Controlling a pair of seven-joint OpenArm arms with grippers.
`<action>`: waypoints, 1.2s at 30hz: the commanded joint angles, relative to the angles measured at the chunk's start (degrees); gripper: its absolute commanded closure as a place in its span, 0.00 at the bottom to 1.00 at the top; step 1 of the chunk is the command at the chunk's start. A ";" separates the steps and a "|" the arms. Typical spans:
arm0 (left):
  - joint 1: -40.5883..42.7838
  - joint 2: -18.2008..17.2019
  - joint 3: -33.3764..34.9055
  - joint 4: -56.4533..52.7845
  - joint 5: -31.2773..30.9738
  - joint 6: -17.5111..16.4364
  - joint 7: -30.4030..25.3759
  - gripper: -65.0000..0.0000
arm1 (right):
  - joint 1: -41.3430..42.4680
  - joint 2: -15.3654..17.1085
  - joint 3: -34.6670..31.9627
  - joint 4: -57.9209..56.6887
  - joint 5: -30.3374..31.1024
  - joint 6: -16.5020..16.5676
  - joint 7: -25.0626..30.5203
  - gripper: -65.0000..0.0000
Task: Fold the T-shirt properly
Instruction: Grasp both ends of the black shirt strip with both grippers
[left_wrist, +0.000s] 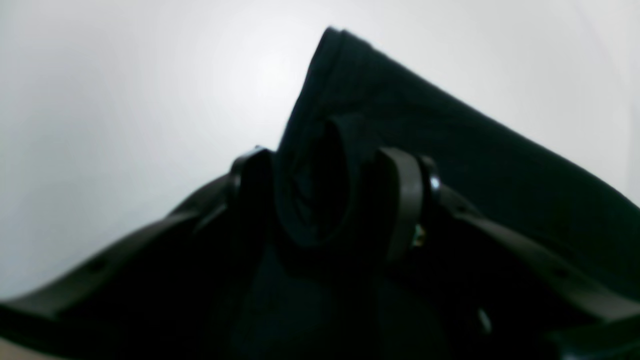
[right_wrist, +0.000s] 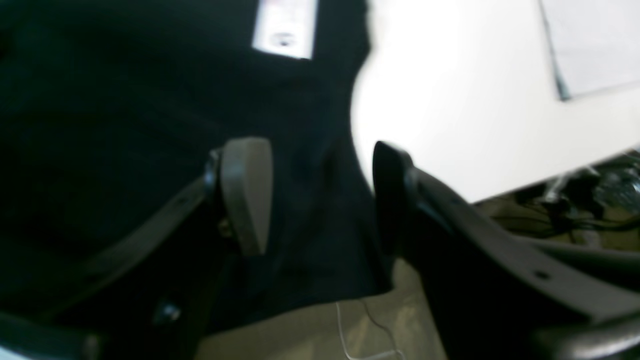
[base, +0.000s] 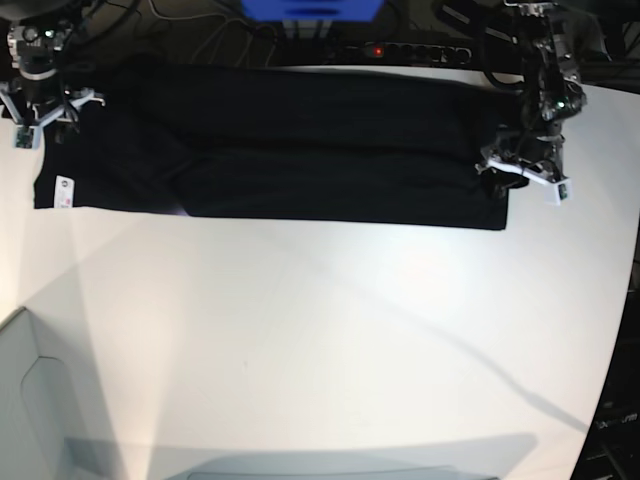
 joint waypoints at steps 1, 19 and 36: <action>-0.16 -0.69 -0.34 1.13 -0.37 -0.26 -1.13 0.51 | 0.84 0.46 2.07 0.91 0.71 0.82 1.50 0.48; 1.34 -1.05 -0.34 4.47 -0.37 -0.26 -1.04 0.51 | 1.80 -2.34 -3.03 -9.29 0.53 0.82 2.03 0.48; 6.52 -0.96 -0.34 7.46 -0.37 -0.34 -1.04 0.51 | 2.86 0.63 -4.53 -18.08 0.53 0.82 2.12 0.48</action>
